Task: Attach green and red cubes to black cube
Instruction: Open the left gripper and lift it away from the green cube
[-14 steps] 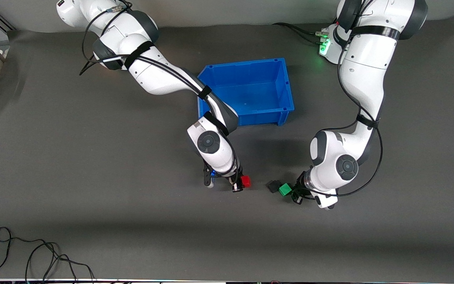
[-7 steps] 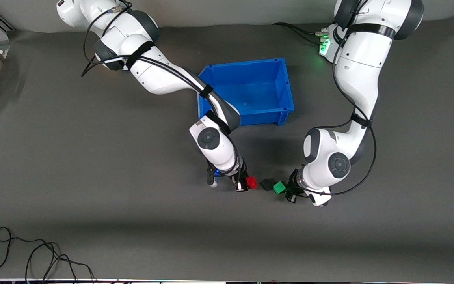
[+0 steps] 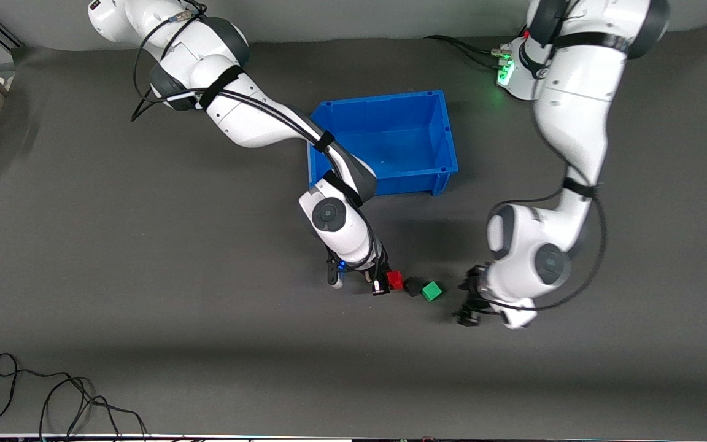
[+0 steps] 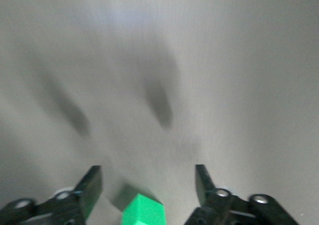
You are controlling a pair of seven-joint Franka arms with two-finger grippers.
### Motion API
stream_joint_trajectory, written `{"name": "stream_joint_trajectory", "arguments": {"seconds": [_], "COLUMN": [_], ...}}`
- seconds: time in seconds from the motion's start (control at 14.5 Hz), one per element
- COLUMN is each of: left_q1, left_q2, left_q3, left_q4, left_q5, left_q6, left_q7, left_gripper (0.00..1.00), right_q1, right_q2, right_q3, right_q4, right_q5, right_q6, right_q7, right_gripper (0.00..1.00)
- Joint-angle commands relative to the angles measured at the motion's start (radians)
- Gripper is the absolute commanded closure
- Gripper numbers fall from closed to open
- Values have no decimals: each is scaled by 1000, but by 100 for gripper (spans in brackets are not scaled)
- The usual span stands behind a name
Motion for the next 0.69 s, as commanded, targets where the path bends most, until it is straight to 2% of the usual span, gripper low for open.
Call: {"name": "stream_joint_trajectory", "arguments": {"seconds": [0.0, 0.14, 0.28, 0.62], "left_q1": [121, 183, 249, 298], "left_q2": [-112, -166, -219, -350], "left_q3": [-8, -5, -6, -6], "left_q4": [-15, -15, -16, -16], "left_q5": [14, 26, 98, 220], "left_q6": [-193, -304, -376, -534], "left_q7": [188, 323, 420, 629], "left_gripper": [0, 0, 0, 0], "right_q1": [2, -7, -8, -8], "right_q2": [20, 25, 40, 46], "right_q3": [0, -2, -3, -8], "right_q4": [20, 20, 20, 29], "right_q5": [9, 7, 7, 7], "right_q6": [14, 44, 107, 150], "right_q7": [23, 17, 17, 22], "right_gripper": [84, 84, 84, 84]}}
